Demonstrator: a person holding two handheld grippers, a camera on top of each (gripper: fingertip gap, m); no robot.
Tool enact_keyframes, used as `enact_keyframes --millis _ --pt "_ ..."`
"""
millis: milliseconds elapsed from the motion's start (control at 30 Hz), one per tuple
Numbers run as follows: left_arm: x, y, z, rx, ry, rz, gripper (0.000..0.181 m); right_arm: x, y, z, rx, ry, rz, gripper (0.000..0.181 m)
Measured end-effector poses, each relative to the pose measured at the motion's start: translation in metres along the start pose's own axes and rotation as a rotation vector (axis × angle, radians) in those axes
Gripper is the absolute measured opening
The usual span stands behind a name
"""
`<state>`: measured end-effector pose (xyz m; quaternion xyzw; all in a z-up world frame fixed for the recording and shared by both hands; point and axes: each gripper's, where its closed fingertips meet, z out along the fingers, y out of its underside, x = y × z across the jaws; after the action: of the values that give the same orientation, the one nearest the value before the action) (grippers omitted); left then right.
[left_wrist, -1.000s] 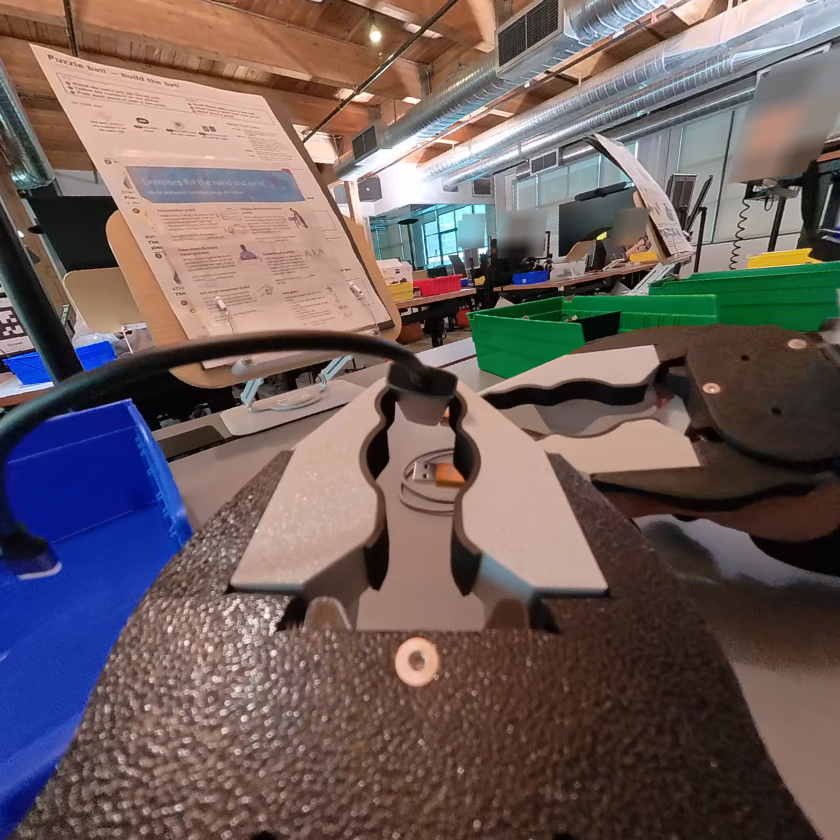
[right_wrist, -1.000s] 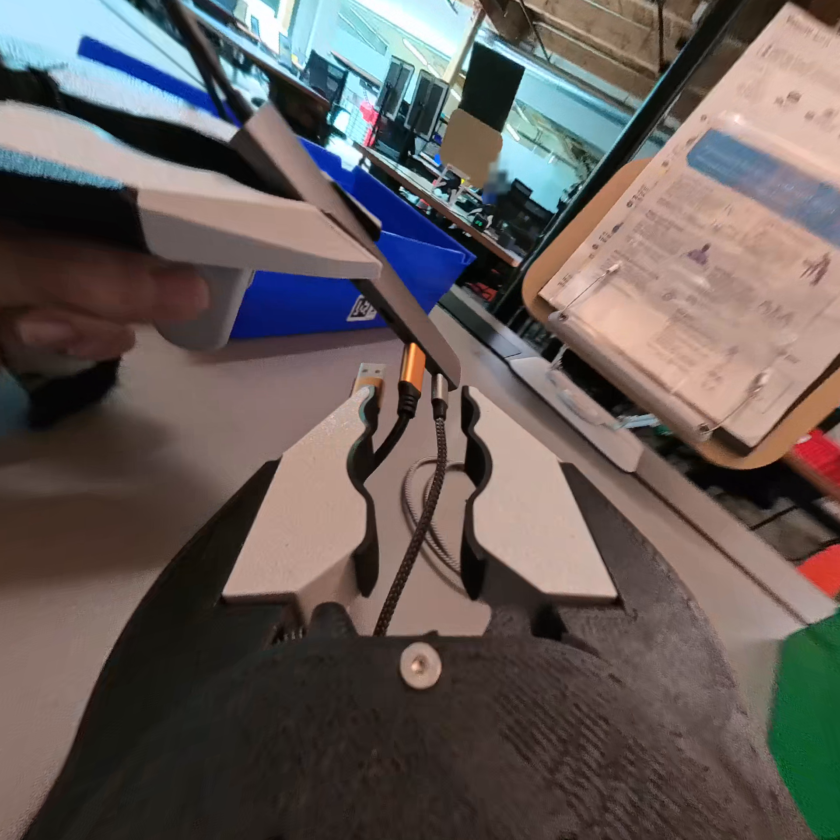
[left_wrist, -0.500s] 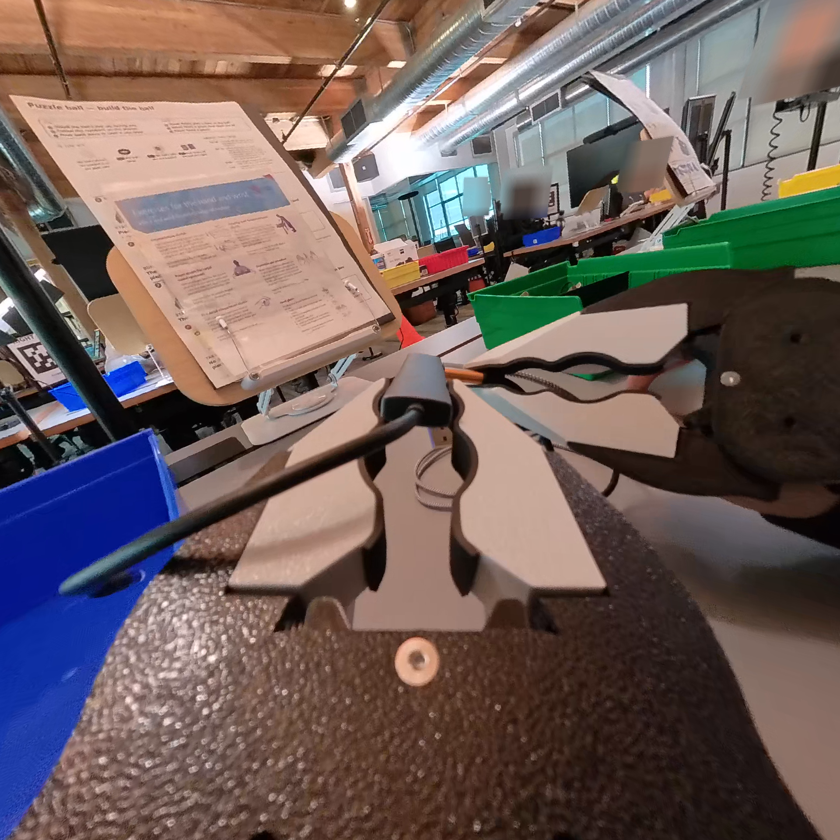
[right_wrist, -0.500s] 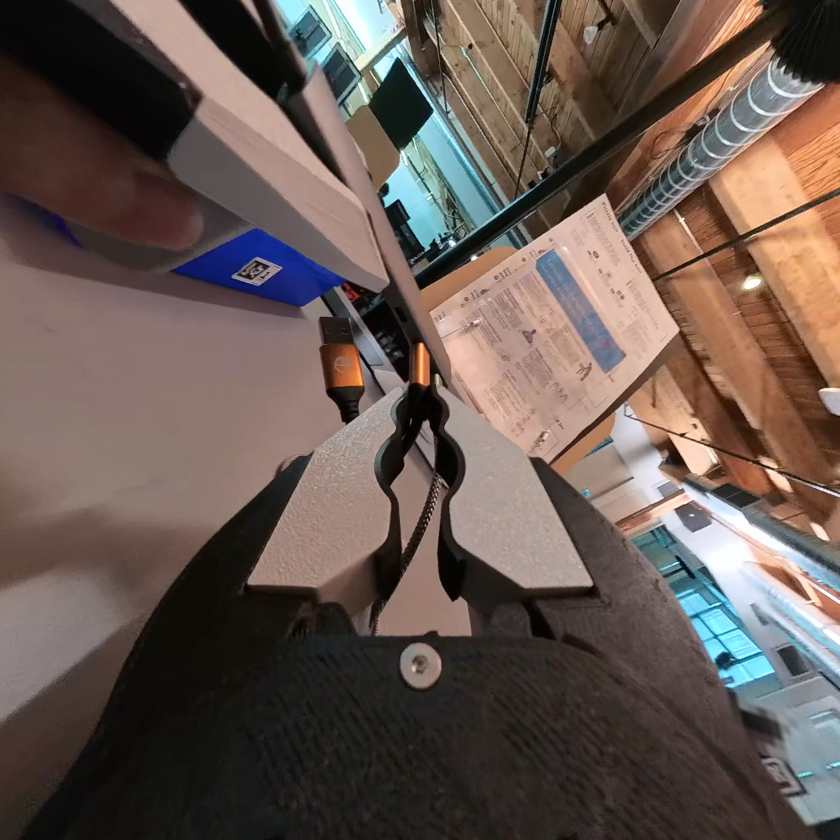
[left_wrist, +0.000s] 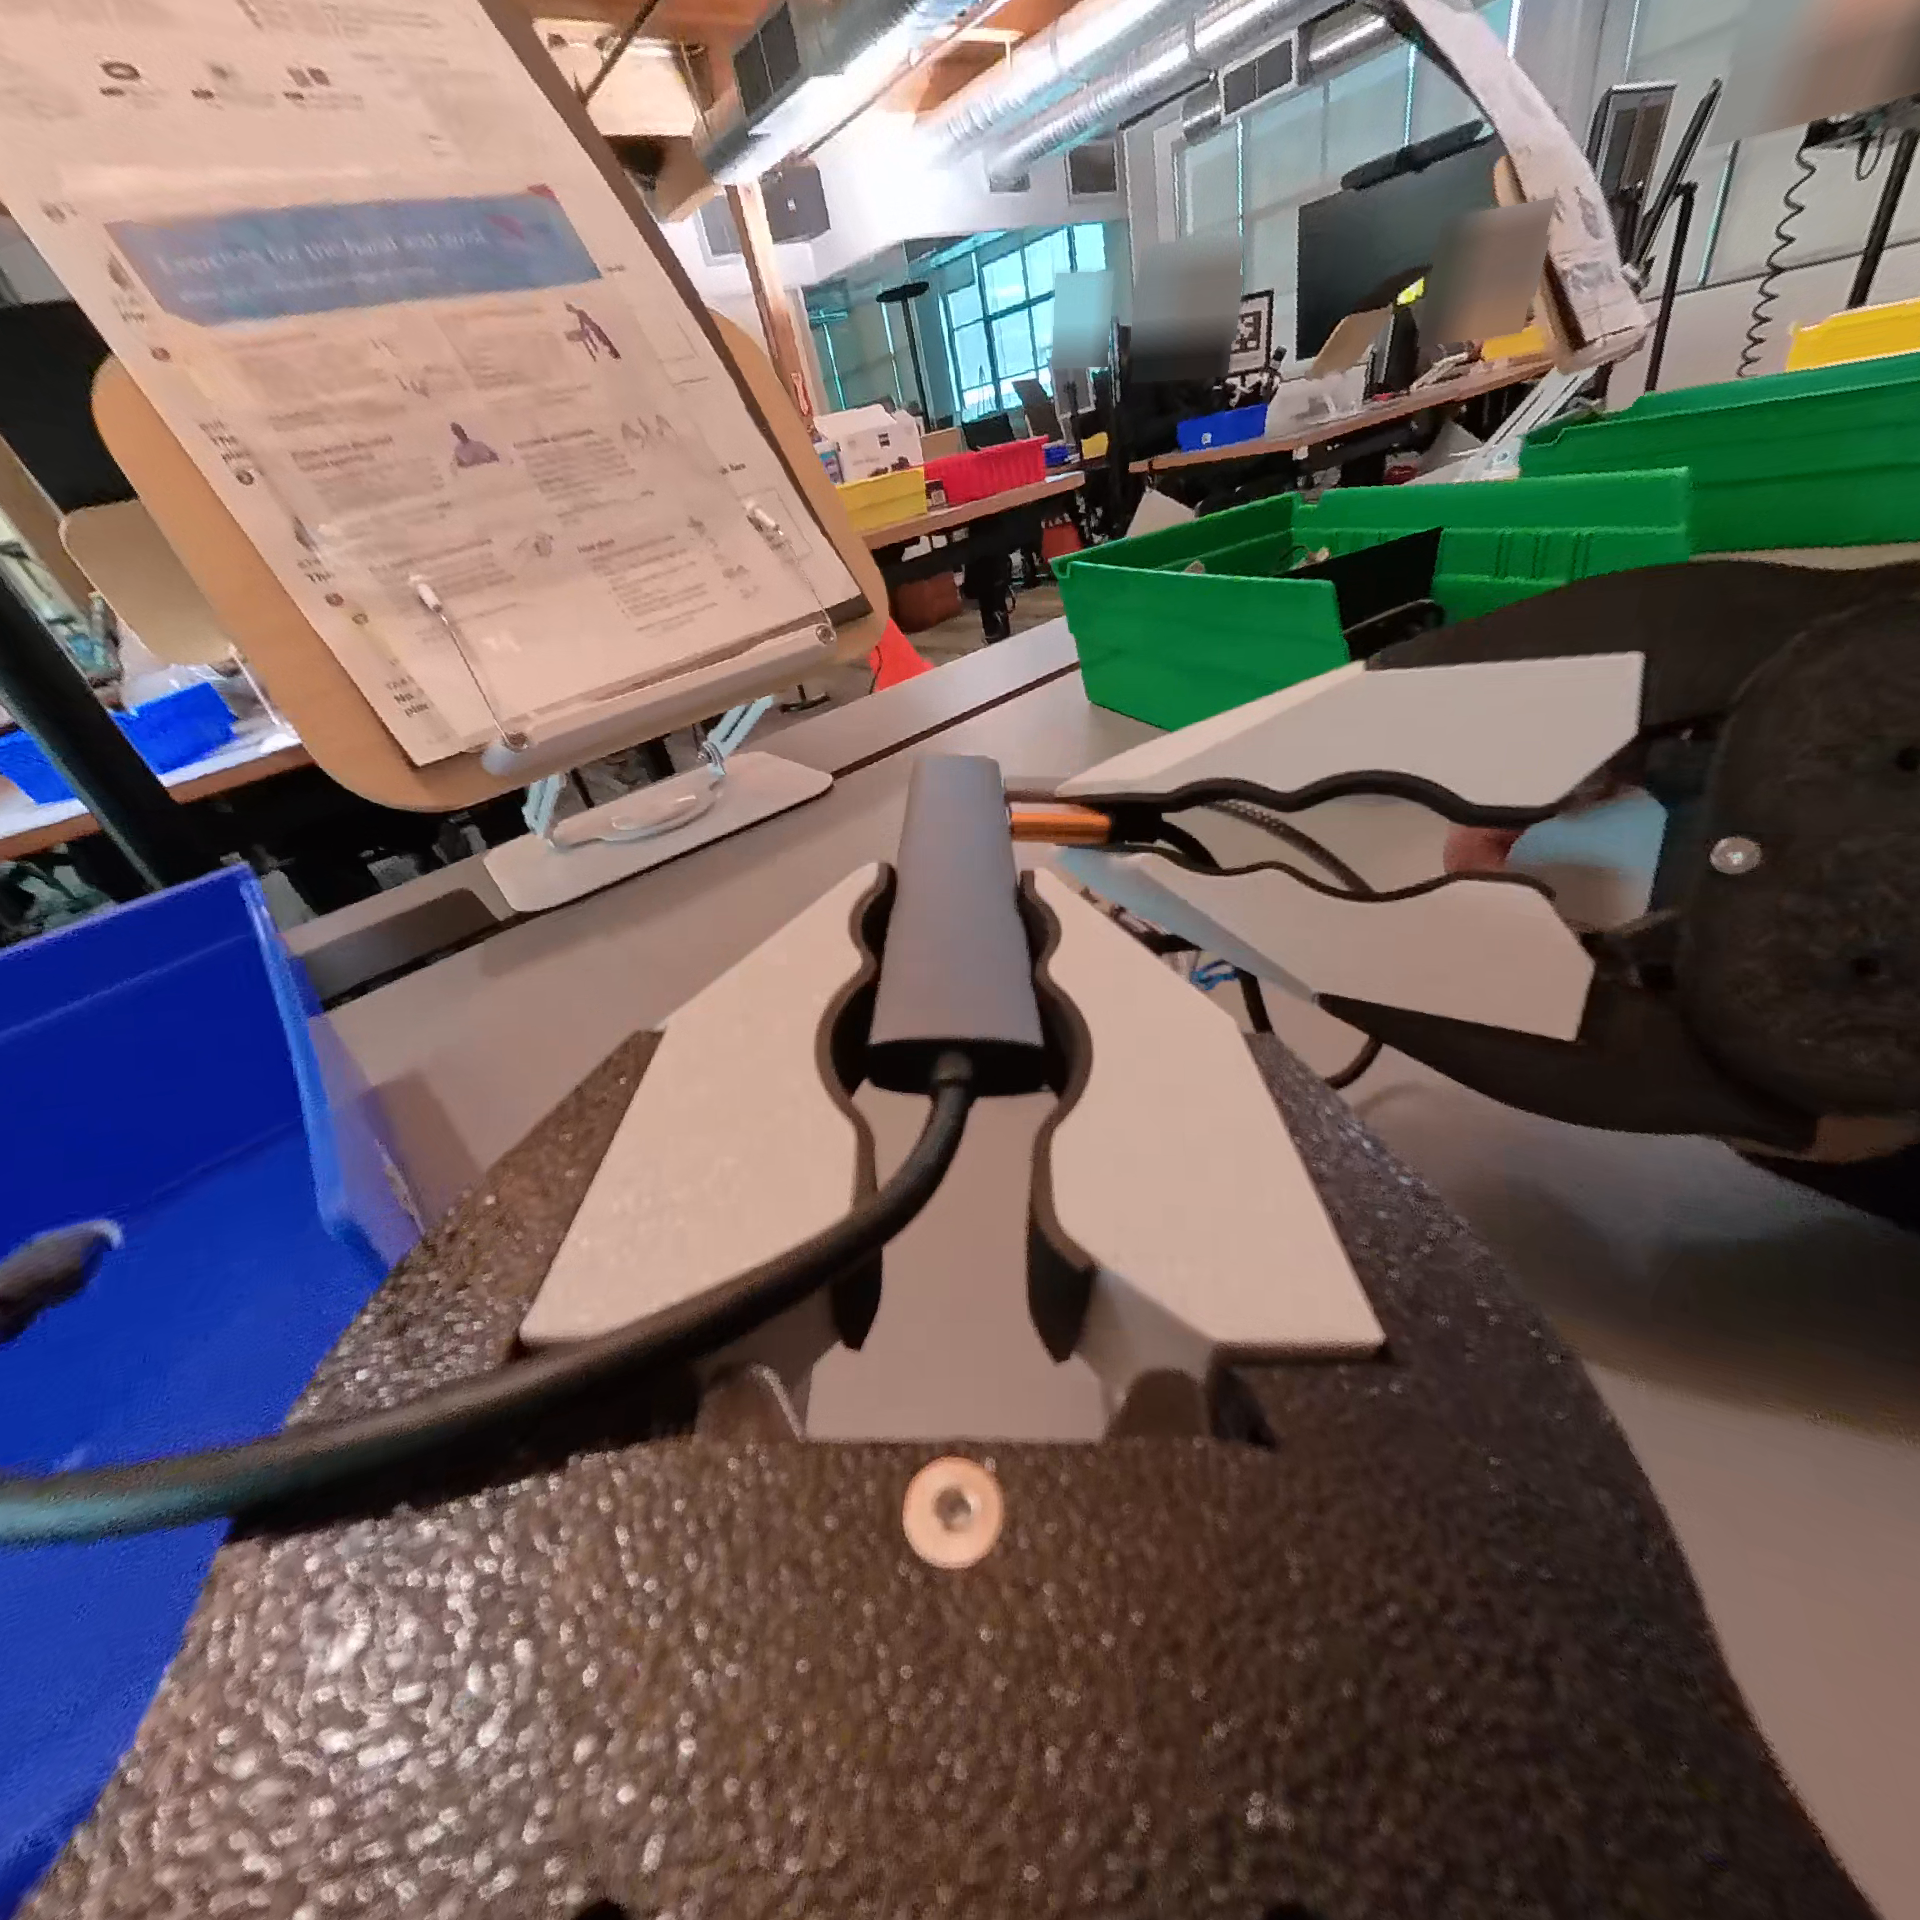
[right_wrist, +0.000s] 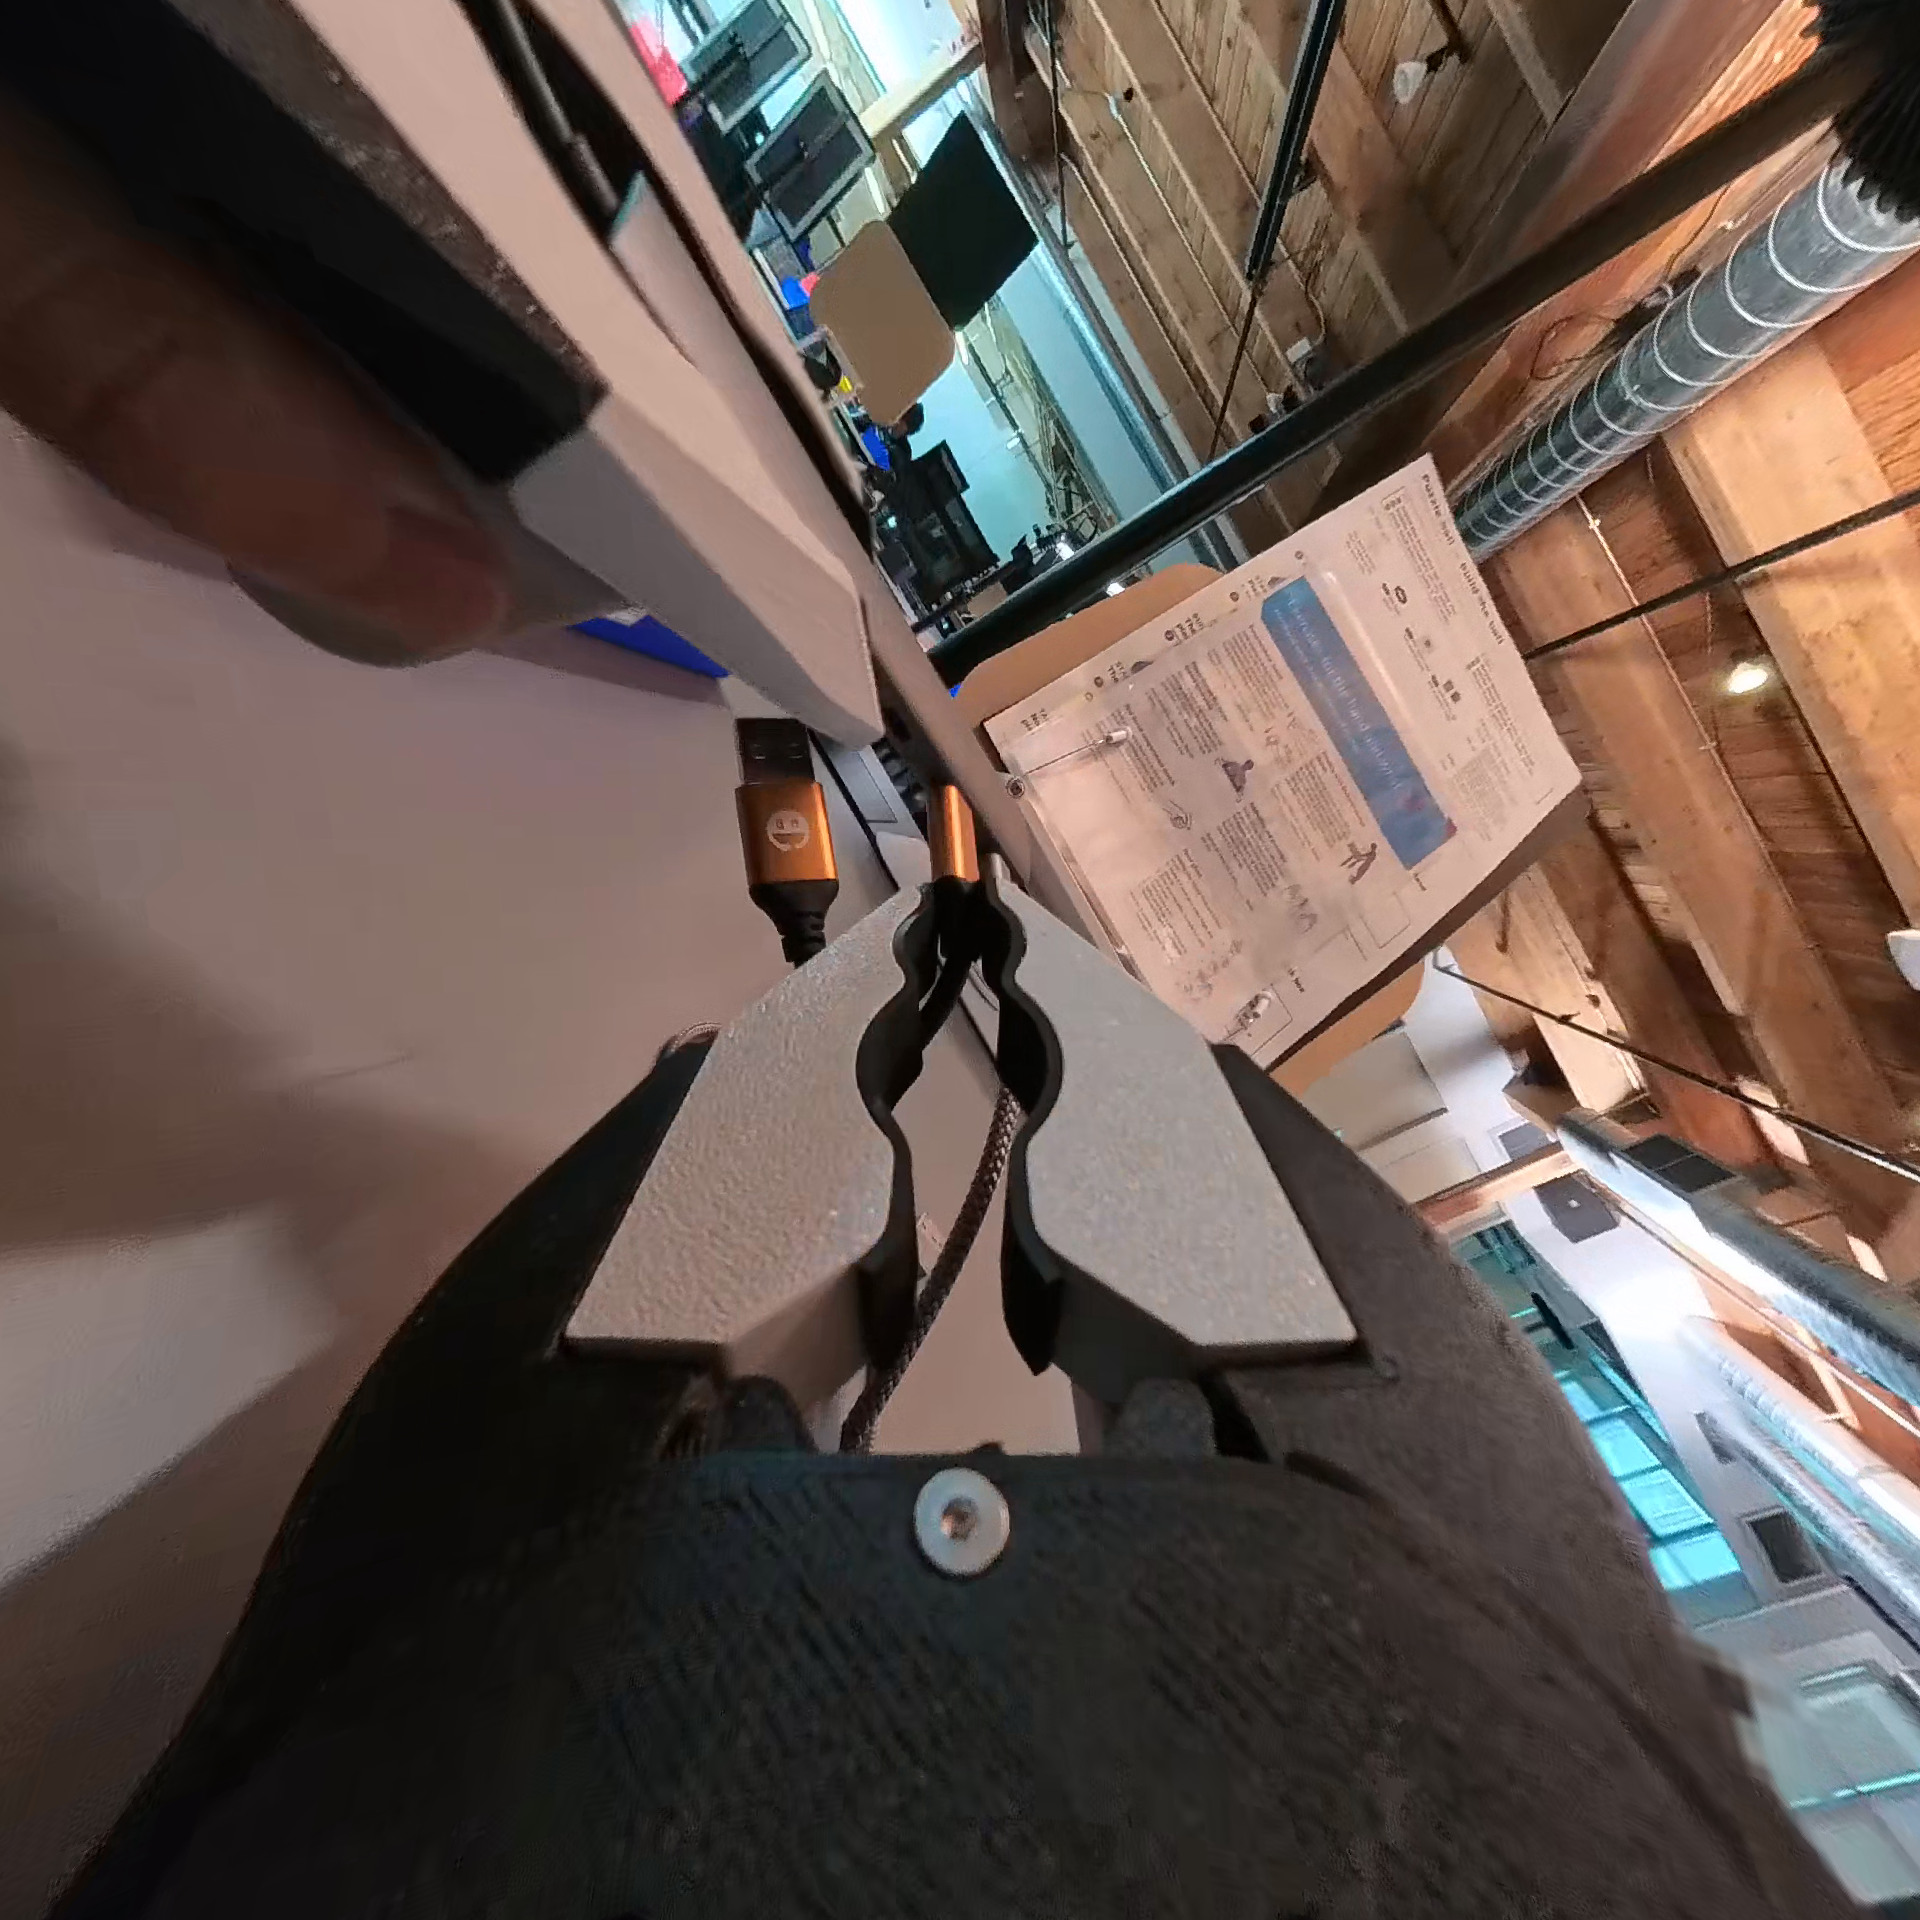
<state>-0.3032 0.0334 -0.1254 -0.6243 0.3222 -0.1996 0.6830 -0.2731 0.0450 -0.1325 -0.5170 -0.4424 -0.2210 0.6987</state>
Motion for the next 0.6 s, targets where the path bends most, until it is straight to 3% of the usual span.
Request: enact_keyframes --millis 533,600 --pt "-0.003 0.007 0.003 -0.017 -0.046 0.01 0.02 -0.005 0.0 0.001 -0.001 -0.014 -0.023 0.005" --pt "-0.004 0.002 0.0 0.008 -0.073 0.088 0.02 -0.003 -0.005 0.0 0.026 -0.012 0.004 0.005"
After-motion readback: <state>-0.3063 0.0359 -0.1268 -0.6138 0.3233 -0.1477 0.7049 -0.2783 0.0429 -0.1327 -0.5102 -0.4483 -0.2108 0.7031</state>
